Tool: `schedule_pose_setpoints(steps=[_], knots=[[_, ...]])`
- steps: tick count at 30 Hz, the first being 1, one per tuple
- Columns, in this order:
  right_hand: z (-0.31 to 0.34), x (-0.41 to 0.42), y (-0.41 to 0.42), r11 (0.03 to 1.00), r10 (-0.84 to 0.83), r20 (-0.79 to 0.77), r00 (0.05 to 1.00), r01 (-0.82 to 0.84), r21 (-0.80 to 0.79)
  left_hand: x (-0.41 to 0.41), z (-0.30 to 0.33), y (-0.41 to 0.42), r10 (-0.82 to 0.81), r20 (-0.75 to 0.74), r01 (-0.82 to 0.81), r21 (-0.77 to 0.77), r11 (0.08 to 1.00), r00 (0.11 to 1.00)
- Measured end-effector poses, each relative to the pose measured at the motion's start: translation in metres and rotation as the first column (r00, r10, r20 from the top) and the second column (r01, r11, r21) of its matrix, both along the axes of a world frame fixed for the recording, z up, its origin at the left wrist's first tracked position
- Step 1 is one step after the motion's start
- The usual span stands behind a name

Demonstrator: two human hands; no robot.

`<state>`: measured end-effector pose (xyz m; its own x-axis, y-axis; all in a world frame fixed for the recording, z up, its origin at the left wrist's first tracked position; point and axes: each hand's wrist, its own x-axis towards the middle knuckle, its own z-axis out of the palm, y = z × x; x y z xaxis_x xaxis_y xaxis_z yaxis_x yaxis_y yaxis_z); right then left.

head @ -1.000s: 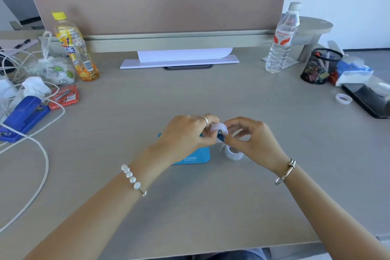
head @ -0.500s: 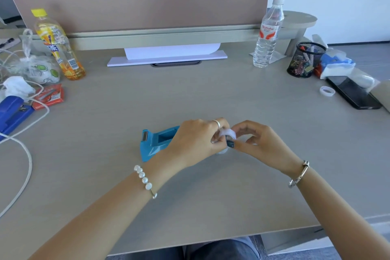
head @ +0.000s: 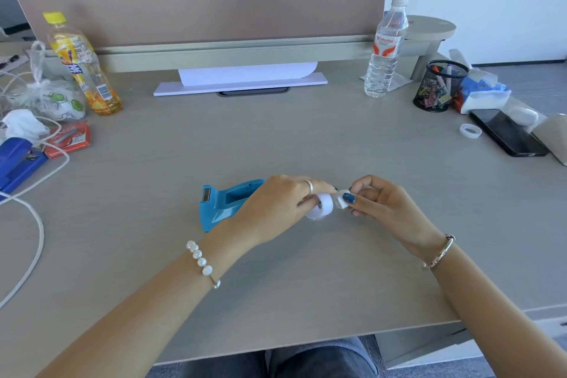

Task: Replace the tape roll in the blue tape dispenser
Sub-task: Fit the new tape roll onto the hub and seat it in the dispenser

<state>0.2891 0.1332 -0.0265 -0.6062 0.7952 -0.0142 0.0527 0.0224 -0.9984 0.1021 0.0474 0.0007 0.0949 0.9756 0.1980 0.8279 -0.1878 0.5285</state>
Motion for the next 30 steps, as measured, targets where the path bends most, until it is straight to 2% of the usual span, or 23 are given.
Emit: schedule_pose_setpoints(steps=[5, 9, 17, 21, 26, 28, 30], knots=[[-0.001, 0.005, 0.006, 0.994, -0.095, 0.041, 0.995, 0.092, 0.064, -0.012, 0.002, 0.005, -0.055, -0.016, 0.055, -0.005, 0.998, 0.998], [0.0, 0.006, 0.007, 0.986, -0.11, 0.049, 0.993, 0.103, 0.131, -0.022, 0.009, 0.021, -0.049, -0.141, 0.041, -0.055, 0.998, 0.989], [-0.008, 0.005, 0.005, 0.979, -0.117, 0.096, 0.988, 0.099, 0.175, -0.034, 0.016, 0.061, -0.011, -0.262, -0.062, -0.268, 0.961, 0.965], [-0.008, 0.005, 0.007, 0.977, -0.125, 0.107, 0.986, 0.103, 0.188, -0.035, 0.012, 0.064, -0.004, -0.234, -0.073, -0.321, 0.944, 0.972], [-0.004, 0.001, 0.006, 0.978, -0.11, 0.13, 0.985, 0.085, 0.19, -0.043, 0.019, 0.049, 0.042, -0.16, -0.09, -0.304, 0.948, 0.986], [0.001, -0.003, 0.006, 0.969, -0.104, 0.166, 0.981, 0.063, 0.239, -0.043, 0.02, 0.038, 0.022, -0.146, -0.064, -0.287, 0.956, 0.989], [0.006, -0.009, 0.006, 0.952, -0.092, 0.213, 0.973, 0.023, 0.306, -0.043, 0.018, 0.029, -0.02, -0.198, -0.034, -0.265, 0.964, 0.98]])
